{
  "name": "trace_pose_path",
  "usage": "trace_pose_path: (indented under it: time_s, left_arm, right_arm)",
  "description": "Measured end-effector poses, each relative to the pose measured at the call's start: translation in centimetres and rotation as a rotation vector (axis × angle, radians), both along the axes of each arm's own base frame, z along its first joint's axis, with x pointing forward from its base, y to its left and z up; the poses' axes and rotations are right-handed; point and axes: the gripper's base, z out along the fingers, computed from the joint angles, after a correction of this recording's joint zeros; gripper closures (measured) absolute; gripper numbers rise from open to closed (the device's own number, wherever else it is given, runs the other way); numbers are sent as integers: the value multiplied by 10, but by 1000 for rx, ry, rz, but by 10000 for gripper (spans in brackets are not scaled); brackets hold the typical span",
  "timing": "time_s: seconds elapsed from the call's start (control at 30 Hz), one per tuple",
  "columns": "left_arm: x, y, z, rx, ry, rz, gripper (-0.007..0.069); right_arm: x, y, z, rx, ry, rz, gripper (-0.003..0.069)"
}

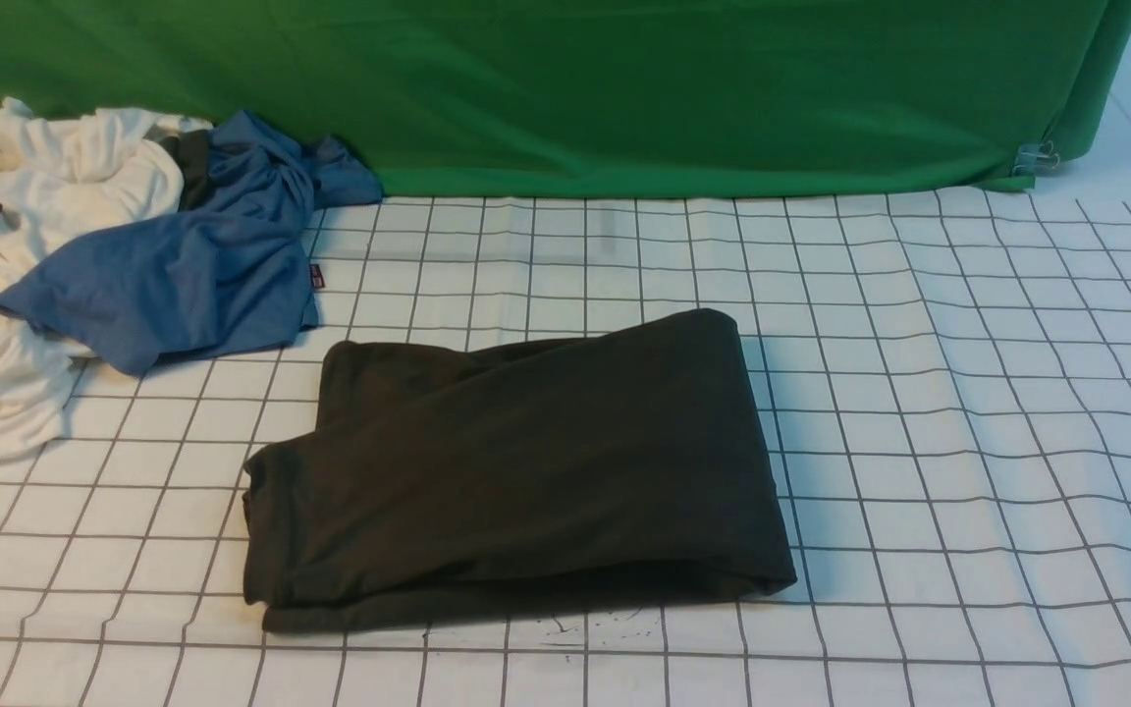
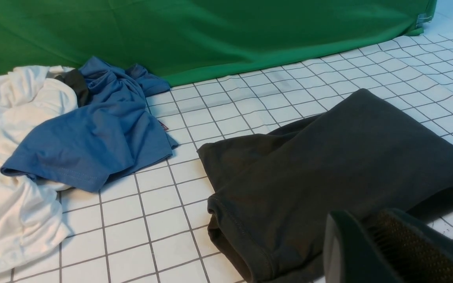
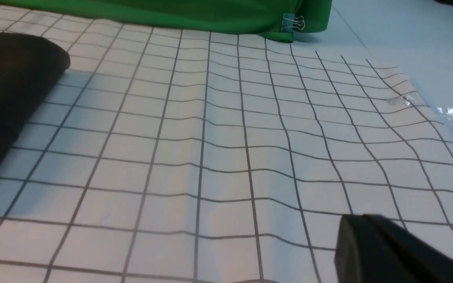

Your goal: Fold a long-sleeved shirt over a white checkered tablecloth.

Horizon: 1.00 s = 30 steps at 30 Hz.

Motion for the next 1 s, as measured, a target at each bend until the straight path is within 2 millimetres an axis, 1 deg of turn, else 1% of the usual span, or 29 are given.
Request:
trace_pose_path:
  time_s: [0.73,0.87,0.93,1.0]
  left_arm:
    - [0,0,0,0,0,0,562]
    - [1,3,0,45,-16,21,562]
    - [2,3,0,42,-33,25,562]
    - [5,0,0,-12,-71,14,562]
  right_arm:
    - [0,0,0,0,0,0,588]
    - [0,0,0,0,0,0,580]
    - [0,0,0,0,0,0,577]
    - [0,0,0,0,0,0,572]
